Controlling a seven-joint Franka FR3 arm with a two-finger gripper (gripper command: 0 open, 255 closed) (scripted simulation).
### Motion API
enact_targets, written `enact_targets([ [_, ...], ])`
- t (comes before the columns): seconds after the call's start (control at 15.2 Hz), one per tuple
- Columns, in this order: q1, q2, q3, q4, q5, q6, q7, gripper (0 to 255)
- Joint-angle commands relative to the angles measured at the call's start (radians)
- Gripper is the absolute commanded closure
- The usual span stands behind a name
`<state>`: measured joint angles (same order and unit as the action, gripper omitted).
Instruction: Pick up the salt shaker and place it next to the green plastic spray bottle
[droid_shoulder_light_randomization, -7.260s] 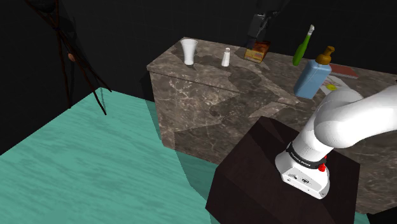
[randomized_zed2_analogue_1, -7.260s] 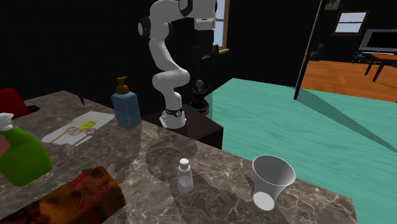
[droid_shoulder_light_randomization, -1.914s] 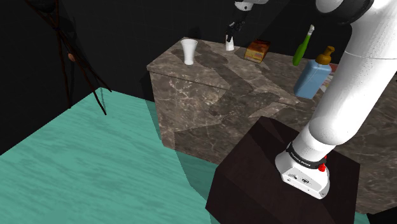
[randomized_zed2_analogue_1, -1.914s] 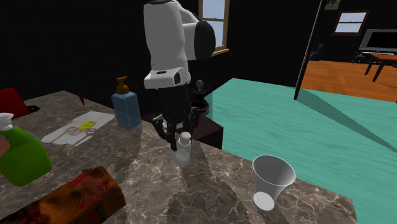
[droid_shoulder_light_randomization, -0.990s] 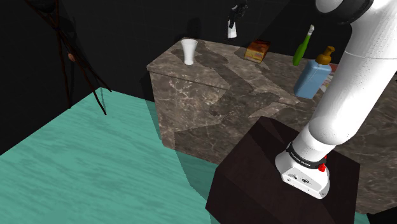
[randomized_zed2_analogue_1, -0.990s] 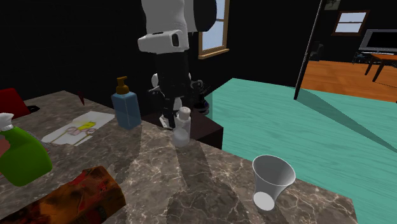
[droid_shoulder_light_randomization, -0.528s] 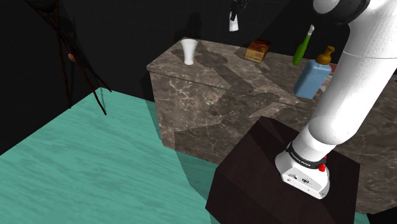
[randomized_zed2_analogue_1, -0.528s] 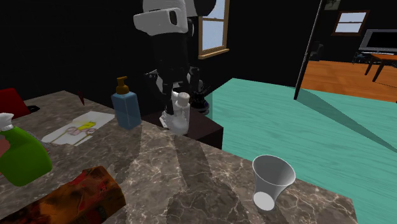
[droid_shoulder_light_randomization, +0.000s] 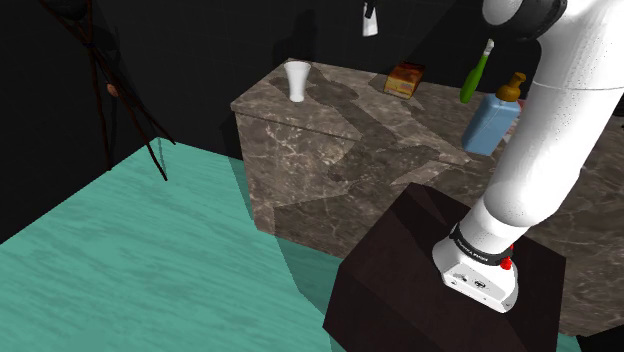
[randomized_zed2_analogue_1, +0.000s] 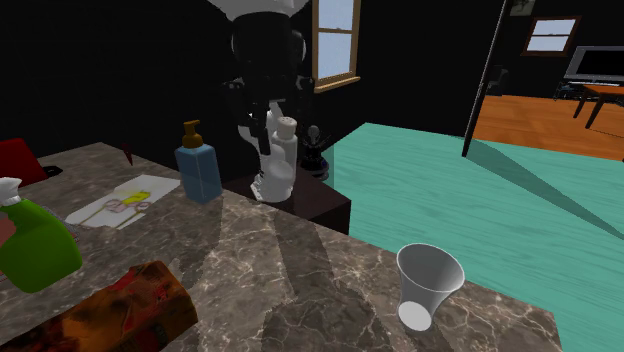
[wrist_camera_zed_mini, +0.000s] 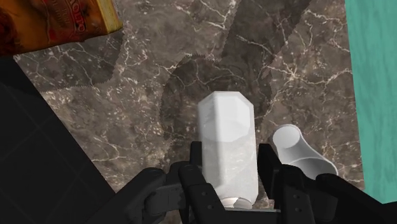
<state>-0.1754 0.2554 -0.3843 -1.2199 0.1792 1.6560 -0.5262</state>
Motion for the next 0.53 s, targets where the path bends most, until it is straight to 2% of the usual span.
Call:
enact_targets([
  [0.0,-0.008,0.021,0.000,0.059,0.008,-0.040,0.002,255],
  [0.46,-0.053,0.109,-0.001,0.292,0.048,-0.188,0.005,255],
])
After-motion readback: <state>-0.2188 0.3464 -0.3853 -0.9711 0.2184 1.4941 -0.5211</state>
